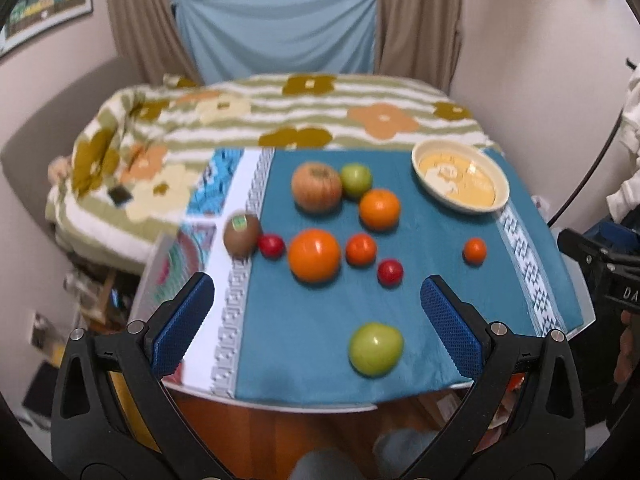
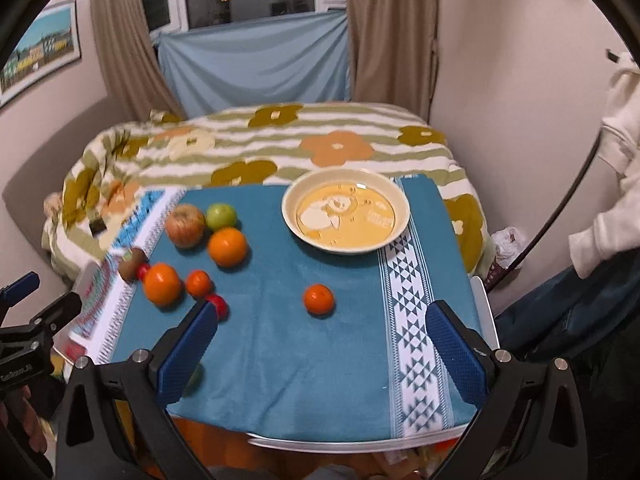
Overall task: Organize fruits
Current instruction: 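Grasp the green apple with the left tool while the right tool grasps a tangerine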
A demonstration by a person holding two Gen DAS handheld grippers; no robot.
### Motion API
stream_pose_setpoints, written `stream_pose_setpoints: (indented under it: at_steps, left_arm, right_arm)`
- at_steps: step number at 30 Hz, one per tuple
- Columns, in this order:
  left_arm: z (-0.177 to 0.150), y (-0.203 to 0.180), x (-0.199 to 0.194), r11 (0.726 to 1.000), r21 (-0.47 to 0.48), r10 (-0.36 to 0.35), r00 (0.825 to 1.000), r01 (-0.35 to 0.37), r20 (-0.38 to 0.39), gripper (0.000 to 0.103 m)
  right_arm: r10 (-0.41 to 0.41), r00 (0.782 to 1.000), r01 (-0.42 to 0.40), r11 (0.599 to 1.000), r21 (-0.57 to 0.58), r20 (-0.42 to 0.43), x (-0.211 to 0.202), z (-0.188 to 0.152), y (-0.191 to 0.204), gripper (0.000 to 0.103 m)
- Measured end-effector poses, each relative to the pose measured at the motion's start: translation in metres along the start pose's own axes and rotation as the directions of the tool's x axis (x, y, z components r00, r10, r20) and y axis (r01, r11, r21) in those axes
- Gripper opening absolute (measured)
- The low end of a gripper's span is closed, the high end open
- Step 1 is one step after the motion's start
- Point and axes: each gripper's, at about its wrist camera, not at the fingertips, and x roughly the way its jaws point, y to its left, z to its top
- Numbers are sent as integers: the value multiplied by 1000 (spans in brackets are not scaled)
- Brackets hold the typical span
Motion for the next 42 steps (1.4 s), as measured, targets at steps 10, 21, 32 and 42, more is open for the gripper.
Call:
stream_pose_setpoints:
  at_steps: [10,21,32,42]
  left_arm:
    - [-47,-39,52,991,-110,64,992,-76,-110,103]
    - [-71,-58,91,978,-160,99,976,-131,-192,89]
    - [-77,-59,105,971,-198,93,972,-137,-214,61]
    - [-78,-61,102,972,-184,106,969,-149,-222,61]
  right_arm:
    - [133,981,-150,983,-109,-143,70,-16,-30,103]
    - [193,948,-252,940,-229,-252,124,-18,-28,96]
    - [226,919,-319,909,-269,-325,153,-18,-19,74]
    - [243,907,-341,904,-259,-345,170,-12,-17,50]
